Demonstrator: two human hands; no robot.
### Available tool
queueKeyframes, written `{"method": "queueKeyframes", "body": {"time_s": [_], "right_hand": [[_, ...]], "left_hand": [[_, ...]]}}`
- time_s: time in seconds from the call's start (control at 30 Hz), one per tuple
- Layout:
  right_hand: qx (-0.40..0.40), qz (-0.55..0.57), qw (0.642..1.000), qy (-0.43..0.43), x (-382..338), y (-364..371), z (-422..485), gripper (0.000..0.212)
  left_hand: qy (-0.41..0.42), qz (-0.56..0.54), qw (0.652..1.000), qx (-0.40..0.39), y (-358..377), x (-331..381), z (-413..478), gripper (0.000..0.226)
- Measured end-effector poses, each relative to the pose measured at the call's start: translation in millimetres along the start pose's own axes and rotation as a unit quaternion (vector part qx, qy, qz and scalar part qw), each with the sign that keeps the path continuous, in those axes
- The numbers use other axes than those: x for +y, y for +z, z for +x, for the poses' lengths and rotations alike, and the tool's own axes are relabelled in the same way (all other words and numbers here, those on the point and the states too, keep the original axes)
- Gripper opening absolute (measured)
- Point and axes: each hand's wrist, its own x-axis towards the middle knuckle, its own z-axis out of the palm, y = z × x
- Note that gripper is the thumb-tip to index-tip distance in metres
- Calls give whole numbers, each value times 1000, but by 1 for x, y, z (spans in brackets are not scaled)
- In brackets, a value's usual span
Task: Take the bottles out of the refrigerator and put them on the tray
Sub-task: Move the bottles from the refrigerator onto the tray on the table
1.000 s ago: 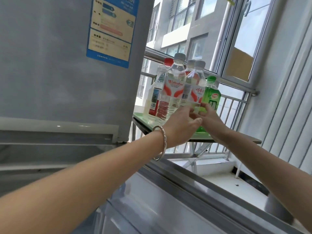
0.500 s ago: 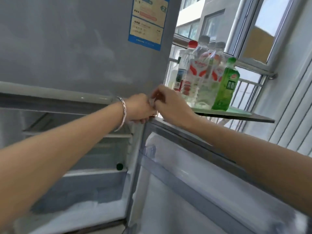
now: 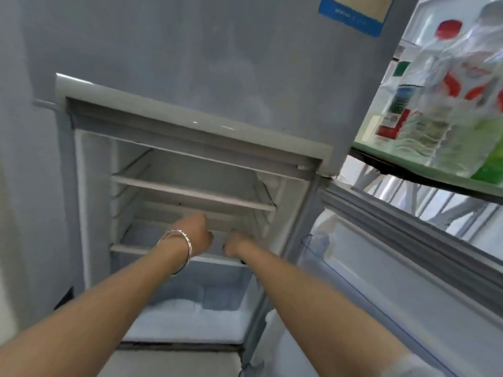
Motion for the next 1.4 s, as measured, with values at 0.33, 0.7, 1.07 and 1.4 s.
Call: {"method": "queueKeyframes", "body": {"time_s": [0.33,0.7,1.07,1.4], "right_hand": [[11,28,999,42,52,79,73,40],[223,-53,967,-107,4,-7,-49,44],[223,107,953,-178,17,-181,-237,56],[245,318,893,-202,109,-224,-292,80]], "left_hand": [[-35,-52,998,-8,51,-27,30,33],[31,-63,997,-27,21,5,2,52],[206,-182,961,27,-111,69,-96,50],[343,-283,873,203,-218,208,-144,66]]}}
